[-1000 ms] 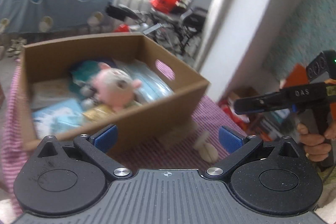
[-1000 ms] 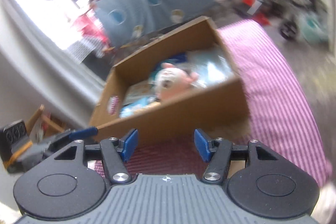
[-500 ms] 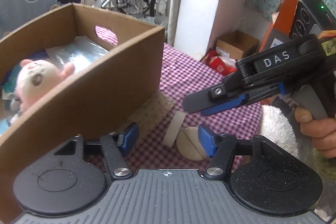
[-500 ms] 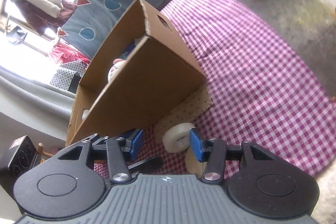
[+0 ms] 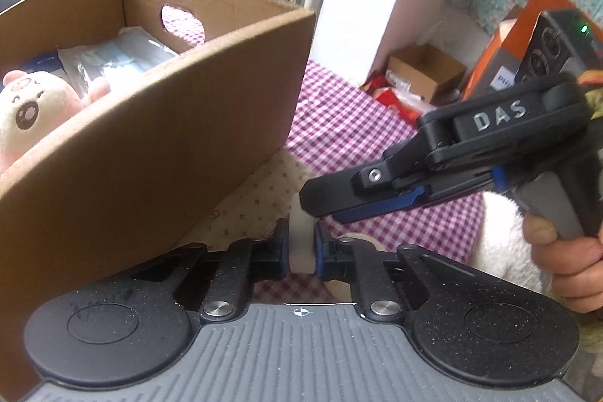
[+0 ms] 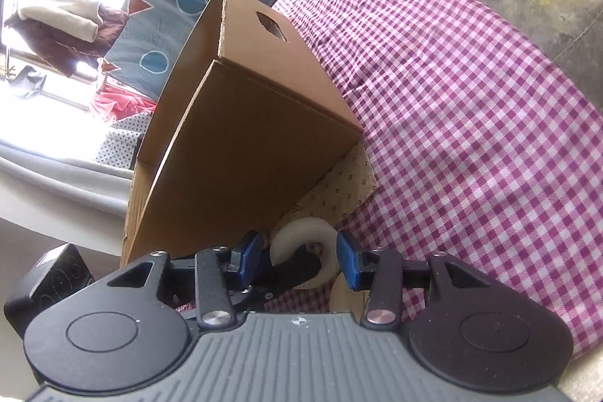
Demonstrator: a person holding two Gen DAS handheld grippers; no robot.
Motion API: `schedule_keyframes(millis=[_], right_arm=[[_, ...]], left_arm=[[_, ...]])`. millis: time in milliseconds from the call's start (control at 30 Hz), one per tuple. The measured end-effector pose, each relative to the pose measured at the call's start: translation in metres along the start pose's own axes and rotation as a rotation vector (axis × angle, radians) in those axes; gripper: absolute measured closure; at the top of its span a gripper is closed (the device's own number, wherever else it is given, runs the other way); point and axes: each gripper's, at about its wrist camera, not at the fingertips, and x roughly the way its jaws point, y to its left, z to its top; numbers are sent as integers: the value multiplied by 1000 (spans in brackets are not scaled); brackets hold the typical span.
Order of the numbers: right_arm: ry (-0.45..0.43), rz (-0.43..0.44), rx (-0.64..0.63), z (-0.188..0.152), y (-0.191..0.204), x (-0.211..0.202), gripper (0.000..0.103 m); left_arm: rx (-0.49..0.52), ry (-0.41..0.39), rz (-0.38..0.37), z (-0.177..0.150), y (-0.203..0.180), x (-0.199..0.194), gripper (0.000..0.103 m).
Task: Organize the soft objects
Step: 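Grasp the white tape roll with the left gripper and drop it into the box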
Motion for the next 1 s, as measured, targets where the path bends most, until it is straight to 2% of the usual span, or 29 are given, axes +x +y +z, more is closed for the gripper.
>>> schedule_keyframes(millis=[233,367,500,667,733,800,1000], right_arm=[[-24,90,-40,-12,27,-20,56],[-60,150,-122,-15,62,-41,56],[-120,207,-210,-6,97,-58,56],[-208,260,-235,13,112,-66,56],[-233,257,-223,19,110,-65,56],[-247,251,-199,23,102,-65,56],[-279,222,-125,29,64,-68,56]], left_arm=[[5,-46,-12,2,-8,-26,92],[12,-132,-17,7,-13,-66,92],[-20,-227,-15,23,-5,-108,92],[-76,-323,6,49,20,-139,92],[-112,-314,10,60,35,-138,92],[-154,-266,-8,72,52,-125,92],[-250,-52,-74,107,93,-58,92]])
